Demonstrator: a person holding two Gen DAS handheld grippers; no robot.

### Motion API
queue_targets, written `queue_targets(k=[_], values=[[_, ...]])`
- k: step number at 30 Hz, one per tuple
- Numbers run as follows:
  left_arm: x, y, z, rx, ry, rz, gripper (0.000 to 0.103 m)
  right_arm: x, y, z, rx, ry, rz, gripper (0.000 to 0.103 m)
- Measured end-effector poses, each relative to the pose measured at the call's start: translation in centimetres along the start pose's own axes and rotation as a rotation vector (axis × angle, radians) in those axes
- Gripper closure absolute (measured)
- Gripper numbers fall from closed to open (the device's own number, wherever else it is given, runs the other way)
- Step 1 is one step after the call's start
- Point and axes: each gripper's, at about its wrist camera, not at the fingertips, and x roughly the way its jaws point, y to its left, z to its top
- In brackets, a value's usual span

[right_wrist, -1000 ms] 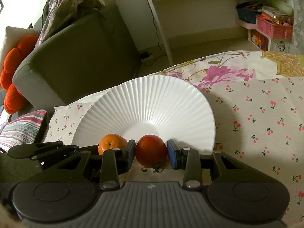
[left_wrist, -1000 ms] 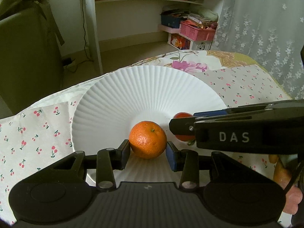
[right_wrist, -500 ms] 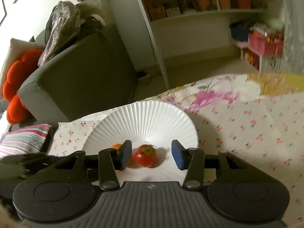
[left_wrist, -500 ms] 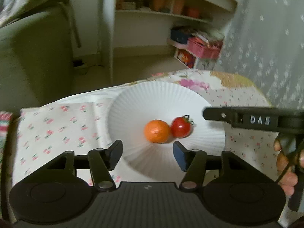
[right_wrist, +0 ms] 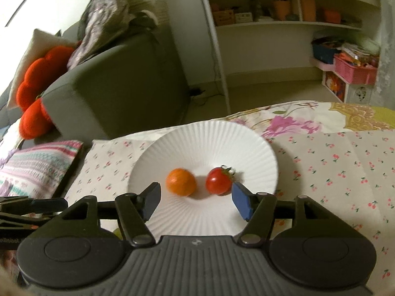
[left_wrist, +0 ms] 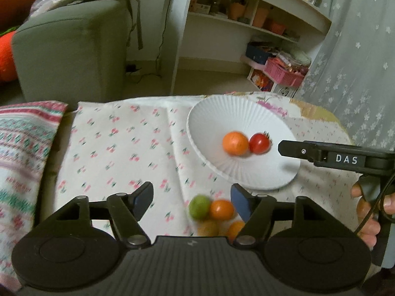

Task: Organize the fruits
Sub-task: 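Open both tools to set the mandarin and red tomato on the plate, then move both tools back to the fruit pile, then grasp a yellow tomato with the left tool while the right tool grasps an orange tomato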

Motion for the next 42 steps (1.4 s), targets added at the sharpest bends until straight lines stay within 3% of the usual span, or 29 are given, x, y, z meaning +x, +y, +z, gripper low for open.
queue_targets(k=[6, 11, 17, 23, 29, 34, 42], values=[[-1.4, 1.6, -2.6, -0.032, 0.033, 0.002, 0.035, -1.3, 1.4, -1.7, 0.001, 0.002, 0.012, 0.035], [-2.6, 1.8, -4.9, -0.05, 0.054, 0.003, 0.032, -2.7, 1.6, -3.4, 0.012, -0.004, -0.022, 0.023], [-3.3, 0.7, -8.5, -0.022, 0.091, -0.012, 0.032, -3.4, 1.4, -6.6, 0.018, 0.074, -0.055, 0.019], [-3.6, -1.4, -11.6, 0.017, 0.127, -0.036, 0.033, -3.7, 1.4, -9.3, 0.007, 0.133, -0.084, 0.023], [-2.8, -2.5, -12.9, 0.01, 0.161, -0.063, 0.035, -3.7, 2.1, -10.0, -0.029, 0.153, -0.081, 0.032], [-2.3, -2.9, -13.2, -0.003, 0.163, -0.041, 0.054, -3.4, 2.4, -10.3, -0.058, 0.154, -0.069, 0.038], [-2.3, -3.1, -13.3, -0.003, 0.158, -0.031, 0.064, -3.2, 2.7, -10.5, -0.071, 0.157, -0.063, 0.041]])
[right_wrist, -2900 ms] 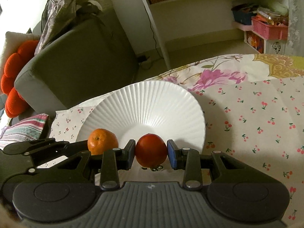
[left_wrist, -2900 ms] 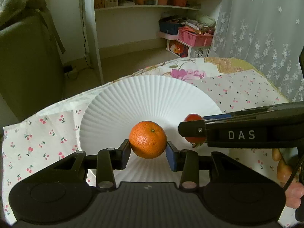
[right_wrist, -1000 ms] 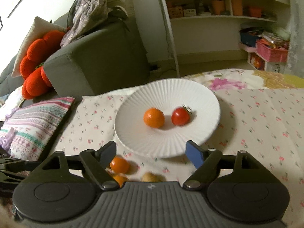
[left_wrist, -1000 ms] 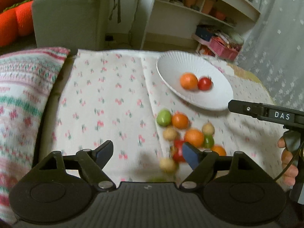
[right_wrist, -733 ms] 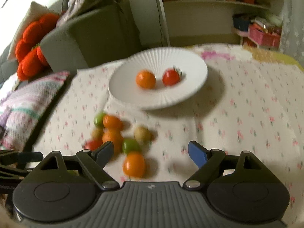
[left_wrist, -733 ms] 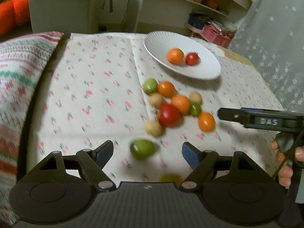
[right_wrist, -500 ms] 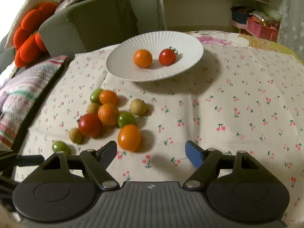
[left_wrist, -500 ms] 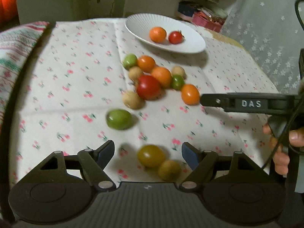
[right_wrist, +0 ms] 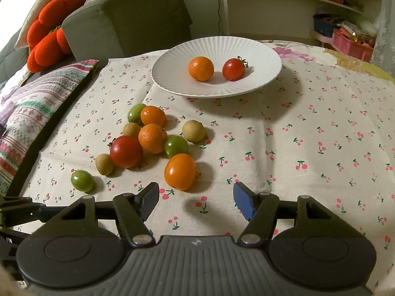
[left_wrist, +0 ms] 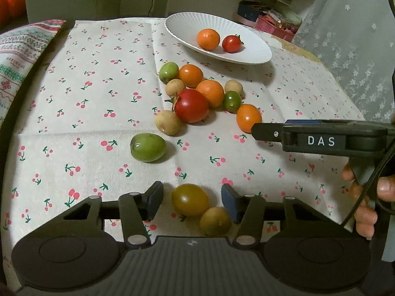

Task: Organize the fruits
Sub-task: 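Grasp a yellow tomato with the left tool while the right tool grasps an orange tomato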

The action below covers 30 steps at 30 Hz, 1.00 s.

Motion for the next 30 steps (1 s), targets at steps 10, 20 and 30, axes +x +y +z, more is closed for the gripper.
queue_targets(k=[10, 20, 30], values=[[0.0, -0.1, 0.0, 0.015, -0.008, 0.018, 0.085, 1.0, 1.5, 0.6, -0.05, -0.004, -0.008, 0.051], [-0.7, 0.1, 0.3, -0.022, -0.029, 0.008, 0.085, 1.8, 1.7, 0.8, -0.071, 0.001, -0.017, 0.075], [-1.3, 0.5, 1.5, -0.026, -0.075, 0.034, 0.085, 1.0, 1.1, 0.8, -0.043, -0.013, -0.005, 0.076]])
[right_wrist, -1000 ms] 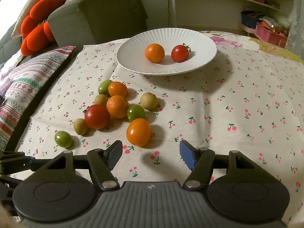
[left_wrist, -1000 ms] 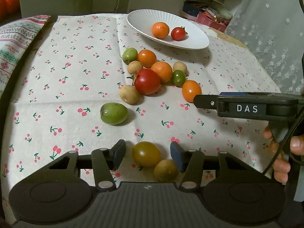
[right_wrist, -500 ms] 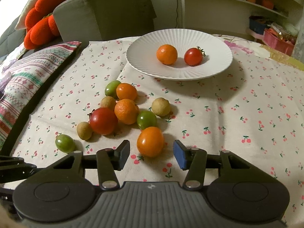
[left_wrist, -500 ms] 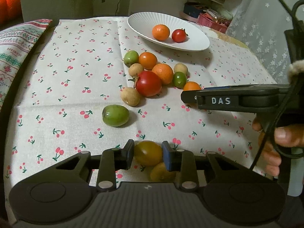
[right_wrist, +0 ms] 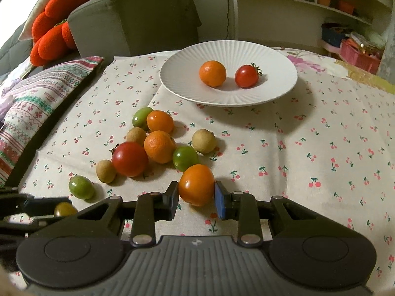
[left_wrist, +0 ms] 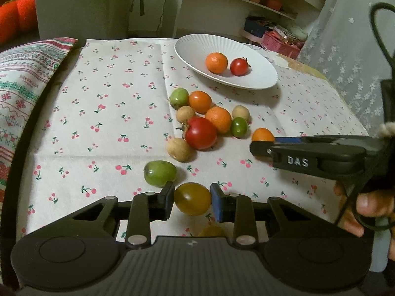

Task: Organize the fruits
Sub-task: 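Grasp a yellow tomato with the left tool while the right tool grasps an orange tomato, then carry the yellow and orange tomatoes with both tools over the plate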

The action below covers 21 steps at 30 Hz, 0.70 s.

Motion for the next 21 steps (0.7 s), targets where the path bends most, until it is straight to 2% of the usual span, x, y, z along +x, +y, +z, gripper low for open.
queue_targets(k=[8, 13, 21], values=[[-0.3, 1.0, 1.5, -0.022, -0.035, 0.009, 0.085, -0.8, -0.7, 0.4, 0.04, -0.027, -0.002, 0.076], [-0.1, 2.1, 3.2, -0.06, -0.049, 0.002, 0.085, -1.3, -1.4, 1.7, 0.049, -0.053, -0.007, 0.076], [0.3, 0.8, 5.4, -0.026, -0.09, 0.002, 0.085, -1.2, -2.0, 3.8, 0.031, -0.107, -0.022, 0.076]])
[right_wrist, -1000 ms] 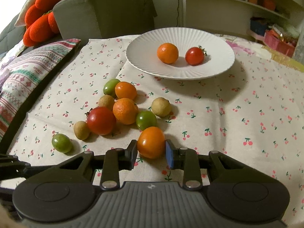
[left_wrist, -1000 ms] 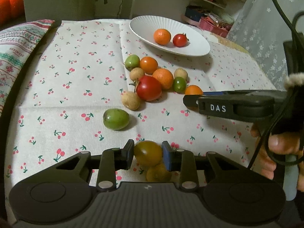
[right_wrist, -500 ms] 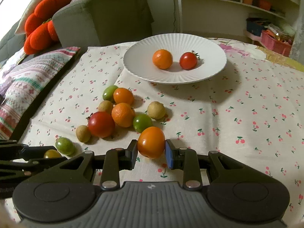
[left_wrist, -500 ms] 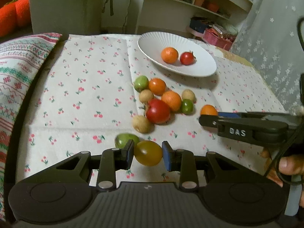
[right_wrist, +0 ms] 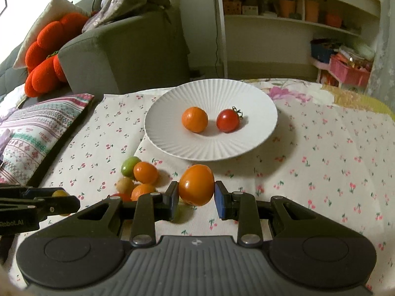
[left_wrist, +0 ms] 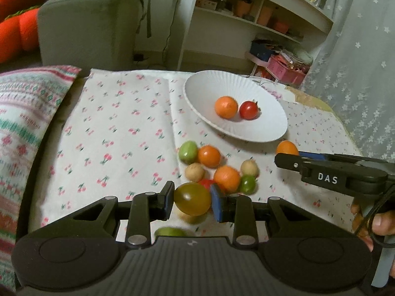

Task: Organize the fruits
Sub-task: 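Carry the yellow and orange tomatoes with both tools over the plate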

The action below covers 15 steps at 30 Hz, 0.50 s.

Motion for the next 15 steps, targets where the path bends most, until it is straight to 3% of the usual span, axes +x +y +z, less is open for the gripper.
queue_targets(k=[10, 15], values=[[2.3, -3.0, 2.7, 0.102, -0.049, -0.001, 0.085, 0.7, -3.0, 2.9, 0.067, -0.049, 0.026, 0.076], [3.8, -3.7, 4.4, 0.096, -0.066, 0.005, 0.085, 2.1, -4.2, 3.8, 0.078, -0.051, 0.045, 0.075]])
